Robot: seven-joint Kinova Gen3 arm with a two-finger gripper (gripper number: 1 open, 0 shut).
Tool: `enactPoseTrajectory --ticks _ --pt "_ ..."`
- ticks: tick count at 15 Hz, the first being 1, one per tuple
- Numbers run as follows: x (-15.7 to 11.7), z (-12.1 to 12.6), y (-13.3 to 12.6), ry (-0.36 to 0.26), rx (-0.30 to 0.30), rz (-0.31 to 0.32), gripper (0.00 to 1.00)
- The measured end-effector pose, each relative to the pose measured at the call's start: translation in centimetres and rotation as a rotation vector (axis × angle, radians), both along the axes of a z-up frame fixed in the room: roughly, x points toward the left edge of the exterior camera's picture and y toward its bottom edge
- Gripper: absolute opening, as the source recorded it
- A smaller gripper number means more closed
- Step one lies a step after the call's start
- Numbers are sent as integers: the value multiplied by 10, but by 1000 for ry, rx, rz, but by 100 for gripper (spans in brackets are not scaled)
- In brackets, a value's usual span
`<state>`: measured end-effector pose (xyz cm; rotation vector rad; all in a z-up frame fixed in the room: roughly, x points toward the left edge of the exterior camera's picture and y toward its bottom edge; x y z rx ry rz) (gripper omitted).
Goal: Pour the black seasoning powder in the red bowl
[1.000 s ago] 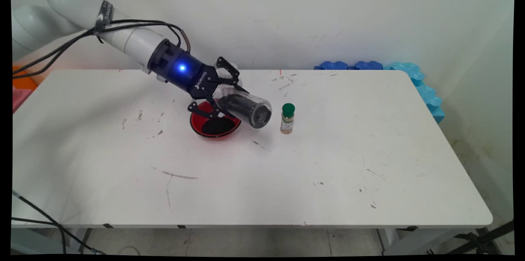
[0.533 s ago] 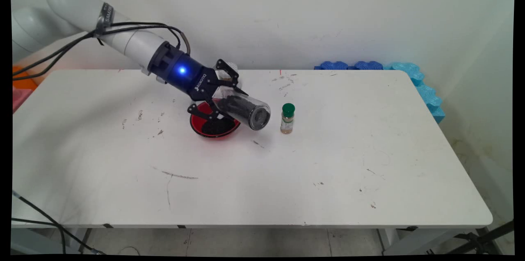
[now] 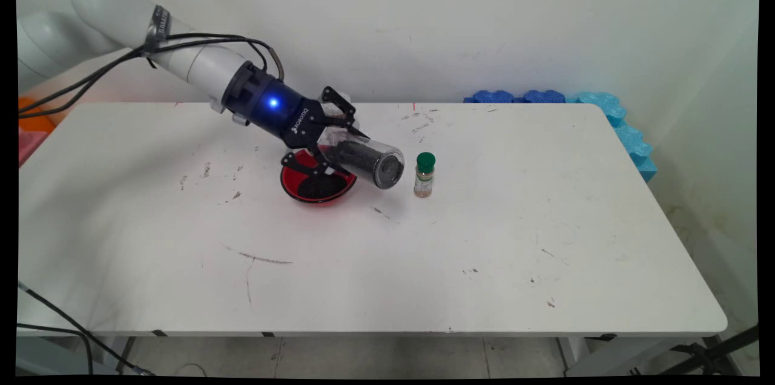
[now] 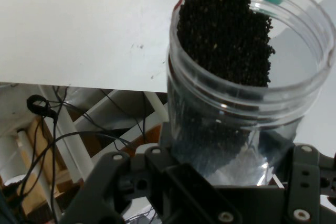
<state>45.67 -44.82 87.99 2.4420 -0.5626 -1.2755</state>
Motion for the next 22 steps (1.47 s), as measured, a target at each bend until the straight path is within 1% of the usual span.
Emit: enactPoseTrajectory --ticks 3,6,15,22 --pt "-1 0 0 2 4 6 0" --pt "0 -1 0 -4 -10 -2 0" --pt "7 -6 4 -42 -104 -61 0" --pt "13 -9 6 -90 -208 -117 0"
